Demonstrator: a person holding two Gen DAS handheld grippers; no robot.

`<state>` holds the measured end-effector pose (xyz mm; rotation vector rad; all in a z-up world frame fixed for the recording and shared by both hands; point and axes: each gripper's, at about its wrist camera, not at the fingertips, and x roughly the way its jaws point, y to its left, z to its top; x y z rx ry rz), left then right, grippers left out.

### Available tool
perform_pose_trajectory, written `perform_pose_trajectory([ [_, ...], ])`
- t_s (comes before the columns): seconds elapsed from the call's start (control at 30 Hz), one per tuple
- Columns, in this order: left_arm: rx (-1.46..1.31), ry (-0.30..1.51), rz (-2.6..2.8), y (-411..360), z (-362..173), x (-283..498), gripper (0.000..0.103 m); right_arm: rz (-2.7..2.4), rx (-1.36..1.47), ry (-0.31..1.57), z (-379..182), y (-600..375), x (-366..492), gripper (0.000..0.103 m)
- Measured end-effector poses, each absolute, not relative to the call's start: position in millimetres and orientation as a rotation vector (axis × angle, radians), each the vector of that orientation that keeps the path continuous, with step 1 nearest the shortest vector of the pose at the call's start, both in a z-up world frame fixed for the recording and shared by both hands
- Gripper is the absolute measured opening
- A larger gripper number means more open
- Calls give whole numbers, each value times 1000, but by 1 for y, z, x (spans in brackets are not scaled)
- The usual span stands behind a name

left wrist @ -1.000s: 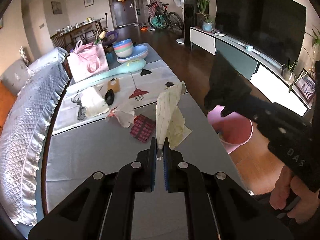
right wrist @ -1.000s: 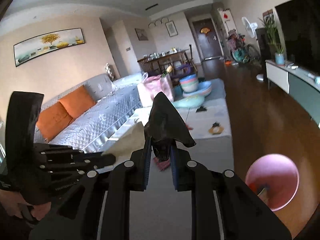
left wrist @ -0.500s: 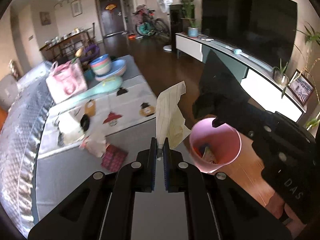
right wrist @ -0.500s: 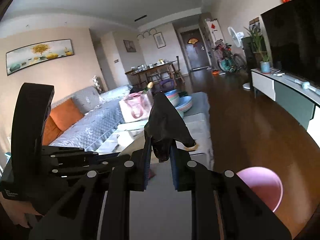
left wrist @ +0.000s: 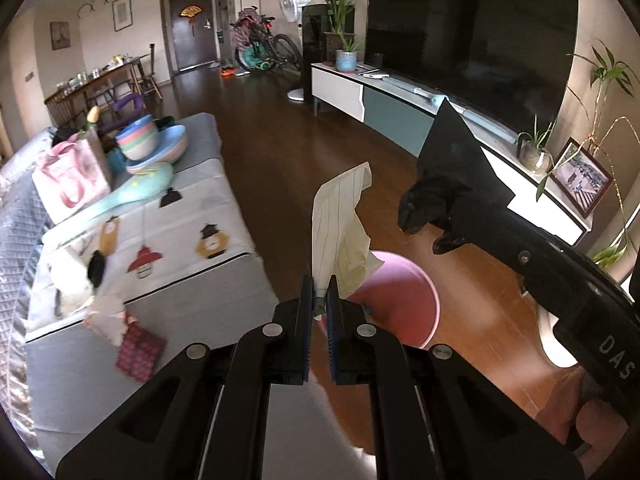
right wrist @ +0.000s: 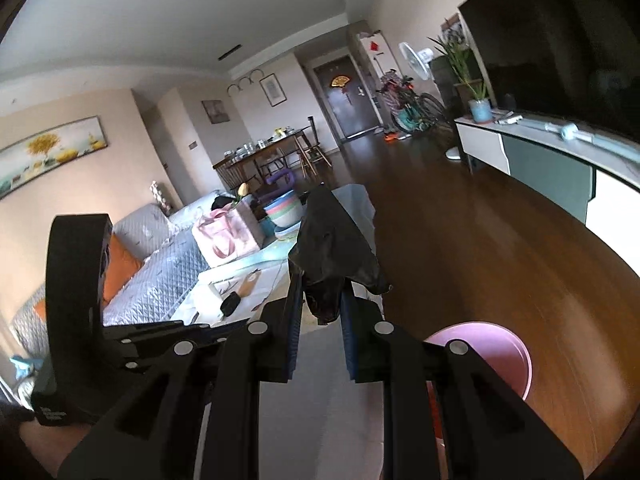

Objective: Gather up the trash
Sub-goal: 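Carry the tissue and black bag over the pink bin with both grippers, then open both grippers to drop the tissue and black bag into the bin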

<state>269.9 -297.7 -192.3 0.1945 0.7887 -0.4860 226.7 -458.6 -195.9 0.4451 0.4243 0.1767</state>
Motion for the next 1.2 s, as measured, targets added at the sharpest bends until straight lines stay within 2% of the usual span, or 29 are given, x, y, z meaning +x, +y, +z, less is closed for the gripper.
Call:
perform_pose_trajectory([
  [0.43, 216, 858, -549, -356, -234, 294, 6, 118, 553, 638, -247, -508, 260, 19],
  [0.7, 195, 967, -560, -378, -279, 311, 6, 58, 594, 825, -303, -526, 287, 19],
  [0.8, 189, 1029, -553, -382, -303, 321, 6, 56, 699, 887, -327, -535, 290, 19],
  [1.07, 174, 1110, -529, -386, -339, 336, 6, 16, 705, 929, -339, -537, 291, 19],
  [1.1, 166, 1114, -540, -386, -339, 336, 7, 13, 695, 929, -338, -537, 292, 22],
  [1.17, 165, 1114, -545, -386, -337, 336, 9, 7, 701, 938, -340, -538, 293, 39],
  [1.2, 170, 1097, -542, -385, -333, 334, 18, -1, 708, 937, -340, -539, 293, 59],
])
